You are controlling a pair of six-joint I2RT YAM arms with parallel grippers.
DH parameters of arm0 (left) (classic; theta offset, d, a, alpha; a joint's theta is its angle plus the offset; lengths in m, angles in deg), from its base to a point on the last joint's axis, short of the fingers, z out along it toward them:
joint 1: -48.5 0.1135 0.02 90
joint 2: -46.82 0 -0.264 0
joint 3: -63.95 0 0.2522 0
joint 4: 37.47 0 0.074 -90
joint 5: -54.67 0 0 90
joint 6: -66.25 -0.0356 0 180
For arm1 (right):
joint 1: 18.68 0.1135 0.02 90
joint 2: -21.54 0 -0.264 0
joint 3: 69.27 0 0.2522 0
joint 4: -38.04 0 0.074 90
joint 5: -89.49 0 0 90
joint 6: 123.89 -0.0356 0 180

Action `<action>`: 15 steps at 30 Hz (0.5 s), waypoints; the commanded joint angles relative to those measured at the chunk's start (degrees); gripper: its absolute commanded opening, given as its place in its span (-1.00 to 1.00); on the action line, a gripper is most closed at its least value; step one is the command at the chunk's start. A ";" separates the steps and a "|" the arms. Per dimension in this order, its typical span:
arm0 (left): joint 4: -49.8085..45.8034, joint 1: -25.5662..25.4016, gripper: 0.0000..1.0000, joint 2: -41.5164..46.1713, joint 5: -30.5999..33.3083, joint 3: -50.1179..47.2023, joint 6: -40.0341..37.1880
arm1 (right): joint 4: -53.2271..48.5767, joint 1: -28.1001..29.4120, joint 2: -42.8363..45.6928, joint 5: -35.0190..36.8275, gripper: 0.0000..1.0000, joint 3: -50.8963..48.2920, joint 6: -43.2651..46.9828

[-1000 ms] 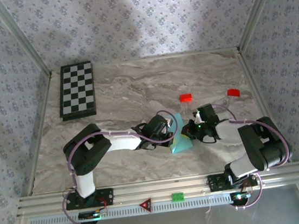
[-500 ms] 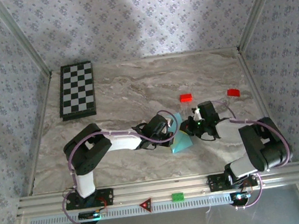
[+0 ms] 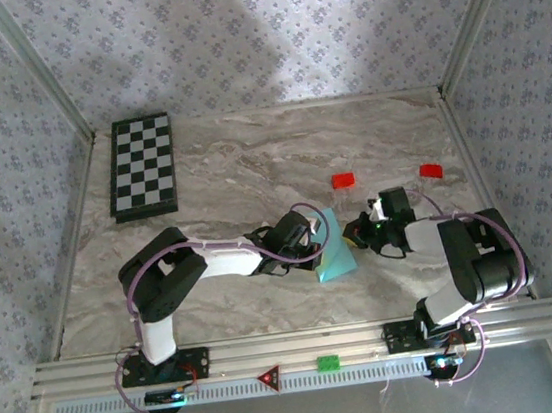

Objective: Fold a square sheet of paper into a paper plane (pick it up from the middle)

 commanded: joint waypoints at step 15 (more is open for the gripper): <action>-8.10 -0.32 -1.00 -2.80 0.01 -1.06 -1.17 | -8.23 11.91 4.13 5.34 -0.94 2.07 0.30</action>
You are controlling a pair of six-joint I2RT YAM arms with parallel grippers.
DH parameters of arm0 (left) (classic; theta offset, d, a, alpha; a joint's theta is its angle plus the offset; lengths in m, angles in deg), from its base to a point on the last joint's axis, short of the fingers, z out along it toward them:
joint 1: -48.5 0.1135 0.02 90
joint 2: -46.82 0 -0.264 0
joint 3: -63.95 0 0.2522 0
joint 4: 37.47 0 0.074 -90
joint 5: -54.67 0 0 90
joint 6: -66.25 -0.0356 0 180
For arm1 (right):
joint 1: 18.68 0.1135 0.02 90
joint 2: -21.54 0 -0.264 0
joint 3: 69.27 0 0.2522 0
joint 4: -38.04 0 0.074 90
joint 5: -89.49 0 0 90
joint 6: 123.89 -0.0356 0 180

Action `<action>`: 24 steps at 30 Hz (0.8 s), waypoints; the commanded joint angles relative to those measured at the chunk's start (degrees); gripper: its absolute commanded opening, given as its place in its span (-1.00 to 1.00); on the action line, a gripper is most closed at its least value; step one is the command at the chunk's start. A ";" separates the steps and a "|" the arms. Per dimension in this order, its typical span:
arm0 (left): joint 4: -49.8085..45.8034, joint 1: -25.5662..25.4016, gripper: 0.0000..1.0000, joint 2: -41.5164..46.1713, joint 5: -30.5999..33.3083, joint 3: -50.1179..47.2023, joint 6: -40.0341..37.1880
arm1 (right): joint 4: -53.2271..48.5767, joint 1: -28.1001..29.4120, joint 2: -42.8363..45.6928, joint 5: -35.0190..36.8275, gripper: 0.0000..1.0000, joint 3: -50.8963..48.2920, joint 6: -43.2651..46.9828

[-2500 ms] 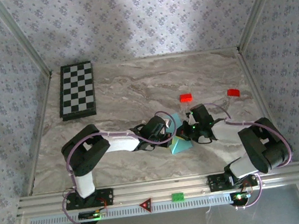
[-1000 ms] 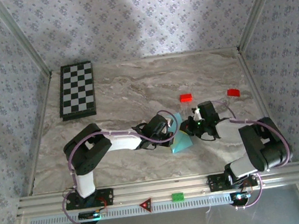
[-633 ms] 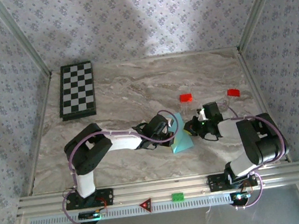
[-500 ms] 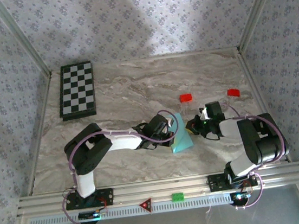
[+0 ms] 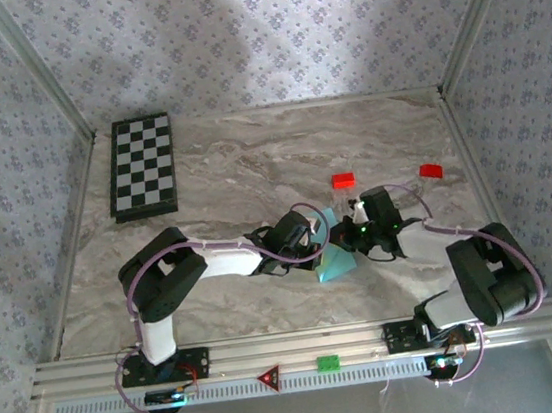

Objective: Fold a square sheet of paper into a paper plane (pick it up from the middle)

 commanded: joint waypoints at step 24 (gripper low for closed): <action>-8.54 -0.32 -1.00 -2.89 0.02 -0.64 -1.23 | -5.67 -2.61 -1.68 -2.84 -0.92 1.31 2.68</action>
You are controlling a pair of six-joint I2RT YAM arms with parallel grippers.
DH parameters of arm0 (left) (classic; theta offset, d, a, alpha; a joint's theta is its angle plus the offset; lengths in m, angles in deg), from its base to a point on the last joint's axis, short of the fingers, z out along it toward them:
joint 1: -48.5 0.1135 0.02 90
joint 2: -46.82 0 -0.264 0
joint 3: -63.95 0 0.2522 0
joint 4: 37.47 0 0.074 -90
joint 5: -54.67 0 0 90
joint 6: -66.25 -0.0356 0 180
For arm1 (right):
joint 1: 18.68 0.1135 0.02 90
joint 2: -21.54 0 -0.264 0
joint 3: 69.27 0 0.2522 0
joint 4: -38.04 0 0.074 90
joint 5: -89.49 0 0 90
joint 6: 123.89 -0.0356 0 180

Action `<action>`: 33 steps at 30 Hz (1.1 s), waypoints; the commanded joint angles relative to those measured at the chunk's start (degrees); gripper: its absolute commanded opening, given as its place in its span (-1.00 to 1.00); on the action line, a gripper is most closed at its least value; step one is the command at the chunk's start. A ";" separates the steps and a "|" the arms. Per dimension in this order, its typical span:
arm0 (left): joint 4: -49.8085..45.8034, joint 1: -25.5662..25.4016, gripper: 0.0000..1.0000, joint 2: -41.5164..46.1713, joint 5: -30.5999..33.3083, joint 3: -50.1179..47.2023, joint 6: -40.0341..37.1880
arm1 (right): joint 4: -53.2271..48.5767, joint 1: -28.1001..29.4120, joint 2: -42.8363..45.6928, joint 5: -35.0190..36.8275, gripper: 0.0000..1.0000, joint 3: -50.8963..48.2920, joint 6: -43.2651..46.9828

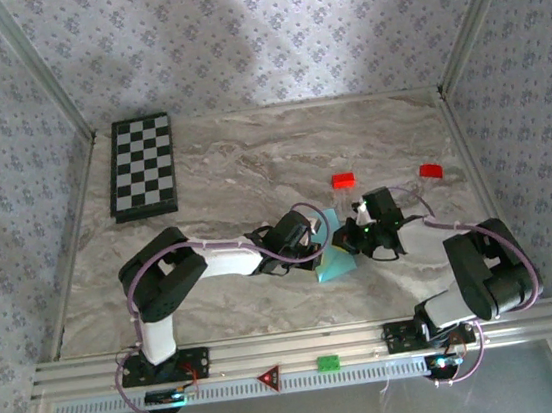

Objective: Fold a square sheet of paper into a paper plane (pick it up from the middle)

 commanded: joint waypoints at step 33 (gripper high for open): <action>-10.61 1.18 -0.54 11.48 -1.73 0.96 4.41 | -3.84 -0.47 -4.63 4.00 -1.00 -2.37 3.99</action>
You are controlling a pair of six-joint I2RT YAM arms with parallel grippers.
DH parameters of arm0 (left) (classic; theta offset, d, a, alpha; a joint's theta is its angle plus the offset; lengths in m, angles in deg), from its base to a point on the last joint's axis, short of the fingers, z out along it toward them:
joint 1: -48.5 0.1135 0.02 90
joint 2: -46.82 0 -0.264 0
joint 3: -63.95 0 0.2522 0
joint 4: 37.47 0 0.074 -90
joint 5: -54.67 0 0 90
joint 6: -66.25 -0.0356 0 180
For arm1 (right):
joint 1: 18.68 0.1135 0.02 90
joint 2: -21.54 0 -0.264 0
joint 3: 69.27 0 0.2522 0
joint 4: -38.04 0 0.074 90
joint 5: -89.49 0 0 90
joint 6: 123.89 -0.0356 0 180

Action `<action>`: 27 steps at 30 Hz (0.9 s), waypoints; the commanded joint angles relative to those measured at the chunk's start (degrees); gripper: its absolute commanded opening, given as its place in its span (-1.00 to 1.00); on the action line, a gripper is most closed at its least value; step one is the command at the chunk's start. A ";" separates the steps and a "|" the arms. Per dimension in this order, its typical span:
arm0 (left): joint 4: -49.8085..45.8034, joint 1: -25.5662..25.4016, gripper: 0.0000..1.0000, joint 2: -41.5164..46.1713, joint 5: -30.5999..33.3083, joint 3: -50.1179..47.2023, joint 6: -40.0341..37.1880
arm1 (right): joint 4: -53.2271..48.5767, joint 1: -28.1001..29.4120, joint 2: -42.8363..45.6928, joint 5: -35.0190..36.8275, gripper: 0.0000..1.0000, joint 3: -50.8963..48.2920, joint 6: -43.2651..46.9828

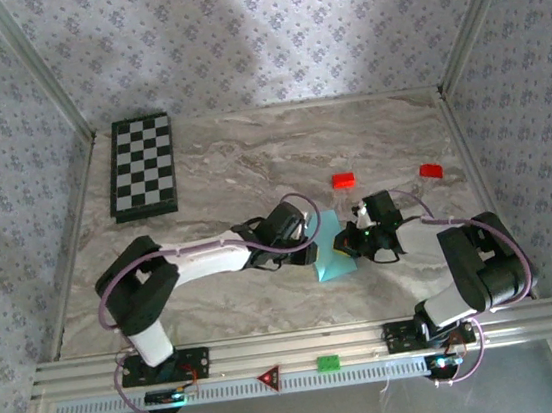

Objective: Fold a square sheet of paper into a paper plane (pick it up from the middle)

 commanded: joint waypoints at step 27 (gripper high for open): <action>9.32 1.97 -1.00 -14.26 -26.96 6.96 1.43 | -3.66 0.51 -2.06 3.66 -1.00 -1.70 0.64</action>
